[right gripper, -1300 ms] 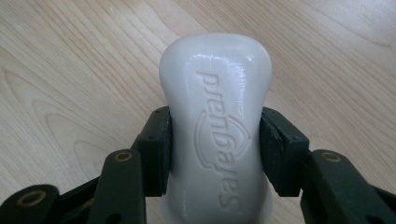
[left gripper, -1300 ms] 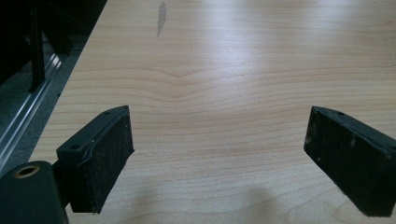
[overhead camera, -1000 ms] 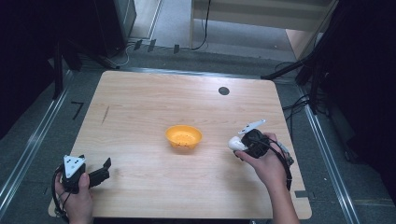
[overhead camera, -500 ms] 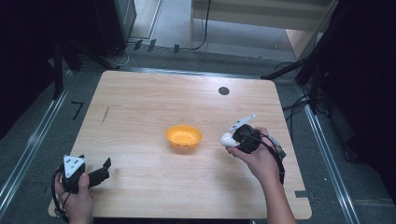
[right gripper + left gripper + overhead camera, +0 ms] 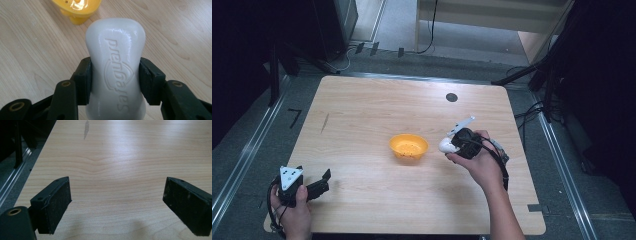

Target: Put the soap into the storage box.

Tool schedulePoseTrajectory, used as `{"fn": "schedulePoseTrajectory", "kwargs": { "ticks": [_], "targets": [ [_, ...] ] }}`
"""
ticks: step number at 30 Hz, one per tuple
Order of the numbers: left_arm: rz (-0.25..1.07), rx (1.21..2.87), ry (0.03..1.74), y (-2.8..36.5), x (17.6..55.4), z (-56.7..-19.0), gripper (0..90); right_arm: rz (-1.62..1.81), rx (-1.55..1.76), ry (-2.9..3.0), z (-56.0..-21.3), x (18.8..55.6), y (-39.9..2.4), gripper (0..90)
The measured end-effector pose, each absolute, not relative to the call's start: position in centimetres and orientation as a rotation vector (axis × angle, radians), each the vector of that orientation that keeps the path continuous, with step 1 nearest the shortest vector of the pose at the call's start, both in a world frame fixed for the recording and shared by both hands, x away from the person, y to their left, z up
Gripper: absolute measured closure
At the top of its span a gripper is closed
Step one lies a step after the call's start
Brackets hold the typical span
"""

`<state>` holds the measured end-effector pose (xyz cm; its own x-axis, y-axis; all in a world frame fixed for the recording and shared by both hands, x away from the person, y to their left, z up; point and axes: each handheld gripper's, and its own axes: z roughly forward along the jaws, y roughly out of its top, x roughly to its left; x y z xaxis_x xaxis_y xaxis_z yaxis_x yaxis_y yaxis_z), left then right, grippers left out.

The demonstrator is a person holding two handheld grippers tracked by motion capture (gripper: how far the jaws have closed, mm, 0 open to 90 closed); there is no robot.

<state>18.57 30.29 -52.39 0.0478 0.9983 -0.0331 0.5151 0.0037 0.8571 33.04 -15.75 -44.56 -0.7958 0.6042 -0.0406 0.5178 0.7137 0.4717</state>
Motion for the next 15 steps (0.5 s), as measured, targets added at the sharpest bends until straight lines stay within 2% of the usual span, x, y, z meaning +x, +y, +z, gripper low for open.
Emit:
{"fn": "schedulePoseTrajectory", "kwargs": {
  "ticks": [15],
  "targets": [
    [0.846, 1.607, 1.555, 30.3, 18.6, -52.4, 8.3, 0.651, 0.82, 2.767, -44.1, 34.2, -13.4, 51.0]
  ]
}}
